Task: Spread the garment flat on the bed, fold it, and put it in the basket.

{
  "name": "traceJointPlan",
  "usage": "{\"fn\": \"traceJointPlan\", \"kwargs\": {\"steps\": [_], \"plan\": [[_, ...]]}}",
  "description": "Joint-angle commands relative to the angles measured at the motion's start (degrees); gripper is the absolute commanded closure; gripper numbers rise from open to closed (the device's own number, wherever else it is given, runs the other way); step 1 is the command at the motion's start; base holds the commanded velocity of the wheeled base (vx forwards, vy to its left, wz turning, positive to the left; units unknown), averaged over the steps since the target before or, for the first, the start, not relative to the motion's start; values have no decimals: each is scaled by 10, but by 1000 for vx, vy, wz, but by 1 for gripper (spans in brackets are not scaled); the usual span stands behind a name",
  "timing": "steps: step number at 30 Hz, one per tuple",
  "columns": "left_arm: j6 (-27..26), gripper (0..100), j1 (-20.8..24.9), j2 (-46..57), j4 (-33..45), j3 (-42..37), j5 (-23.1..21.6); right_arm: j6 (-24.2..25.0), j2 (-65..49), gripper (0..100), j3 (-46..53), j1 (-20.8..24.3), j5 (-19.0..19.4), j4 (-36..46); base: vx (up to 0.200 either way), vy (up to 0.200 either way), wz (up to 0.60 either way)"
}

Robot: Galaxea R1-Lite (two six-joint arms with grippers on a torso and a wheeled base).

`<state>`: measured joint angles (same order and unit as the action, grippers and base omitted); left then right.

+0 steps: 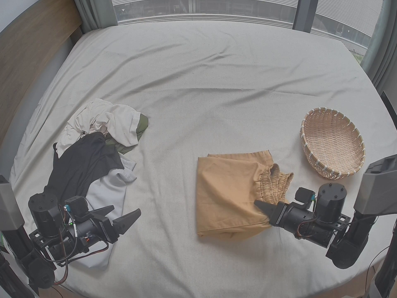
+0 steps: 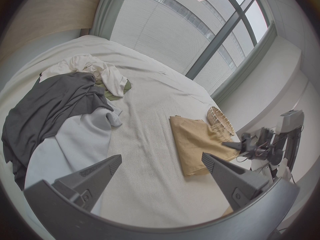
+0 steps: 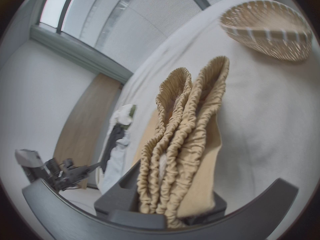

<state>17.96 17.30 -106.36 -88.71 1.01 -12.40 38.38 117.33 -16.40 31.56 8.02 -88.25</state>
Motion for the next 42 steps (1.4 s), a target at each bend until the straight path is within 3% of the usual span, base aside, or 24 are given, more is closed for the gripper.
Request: {"fn": "traceJointPlan", "kwargs": {"steps": [1, 13, 20, 25, 26, 30, 31, 34, 42], "plan": [[-13, 0, 9, 0, -1, -8, 7, -41, -98, 100, -3, 51, 26, 0, 0, 0, 0], [-11, 0, 18, -5, -1, -9, 8, -57, -113, 100, -127, 39, 38, 3, 0, 0, 0], [-11, 0, 20, -2, 0, -9, 11, -81, -119, 100, -181, 15, 38, 55, 0, 0, 0], [-11, 0, 20, -2, 0, -9, 11, -127, -127, 100, -215, -37, 31, 83, 0, 0, 0], [-11, 0, 20, -2, 0, -9, 11, -139, -127, 100, -226, -64, 27, 86, 0, 0, 0], [-11, 0, 20, -2, 0, -9, 11, -141, -133, 100, -241, -102, 26, 86, 0, 0, 0], [-10, 0, 20, -4, 0, -9, 11, -148, -141, 100, -246, -133, 24, 89, 0, 0, 0], [-10, 0, 20, -5, 0, -9, 11, -161, -141, 100, -255, -168, 24, 91, 0, 0, 0], [-11, 0, 21, -5, 0, -9, 11, -175, -145, 100, -272, -244, 24, 105, 0, 0, 0]]}}
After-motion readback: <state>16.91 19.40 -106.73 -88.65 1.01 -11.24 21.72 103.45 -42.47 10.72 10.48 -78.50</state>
